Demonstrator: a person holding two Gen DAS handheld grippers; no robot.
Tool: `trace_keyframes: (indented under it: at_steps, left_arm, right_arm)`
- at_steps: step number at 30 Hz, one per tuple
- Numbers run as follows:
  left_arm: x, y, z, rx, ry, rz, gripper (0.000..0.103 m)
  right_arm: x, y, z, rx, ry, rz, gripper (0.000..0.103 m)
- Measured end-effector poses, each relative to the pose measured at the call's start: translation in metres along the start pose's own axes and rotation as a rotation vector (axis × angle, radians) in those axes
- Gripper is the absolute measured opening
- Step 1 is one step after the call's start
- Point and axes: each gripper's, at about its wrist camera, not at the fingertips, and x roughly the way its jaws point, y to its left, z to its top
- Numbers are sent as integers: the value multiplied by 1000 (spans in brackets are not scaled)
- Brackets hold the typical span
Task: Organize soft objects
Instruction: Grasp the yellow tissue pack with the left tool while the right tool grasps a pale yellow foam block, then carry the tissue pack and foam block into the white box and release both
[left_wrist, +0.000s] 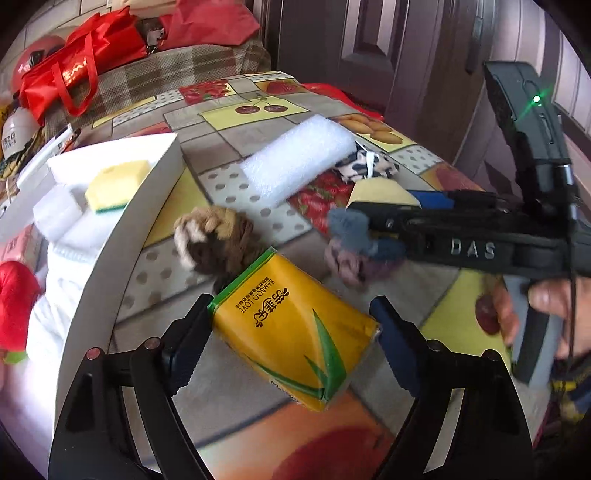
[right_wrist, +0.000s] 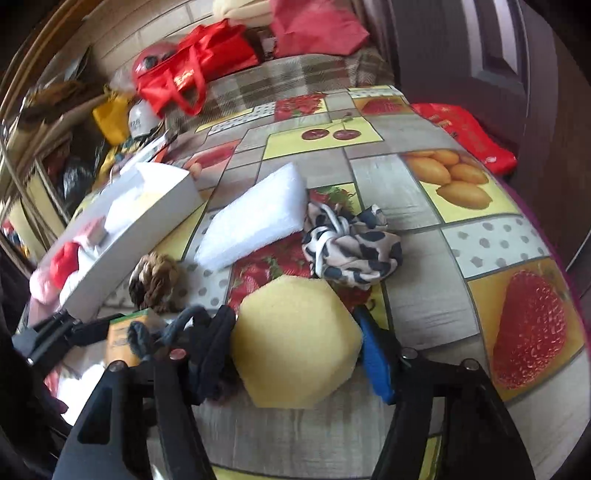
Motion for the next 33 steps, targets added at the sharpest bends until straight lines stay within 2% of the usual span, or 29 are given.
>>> trace_keyframes:
  at_steps: [2, 5, 9, 13, 16, 20, 23, 27, 33]
  left_arm:
    - [-7, 6, -8, -5, -1, -20, 85]
    - [-20, 18, -17, -37, -19, -52, 85]
    - [-39, 32, -21, -92, -103, -70, 85]
    - [-58, 24, -25, -49, -197, -33, 85]
    - [-77, 12, -31, 24, -296, 41, 86]
    - [-97, 4, -40, 122, -422, 187, 86]
    - [-103, 10, -44, 133, -454, 246, 86]
    - [-107, 29, -48, 95, -448, 287, 86]
    - [-110, 57, -52, 8, -429, 309, 86]
  right_arm:
    - [-5, -3, -4, 4, -3, 14, 56]
    - [-19, -22, -9, 90, -47, 25, 54]
    - [-55, -46, -19, 207, -226, 33, 54]
    - [-87, -34, -27, 175, -399, -4, 54]
    - [-99, -17, -30, 139, -485, -8, 54]
    - [-97, 5, -27, 76, -515, -10, 54]
    - [-90, 22, -24, 26, -512, 0, 54]
    - [-83, 36, -23, -24, -492, 12, 54]
    - [-73, 55, -21, -65, -464, 28, 54]
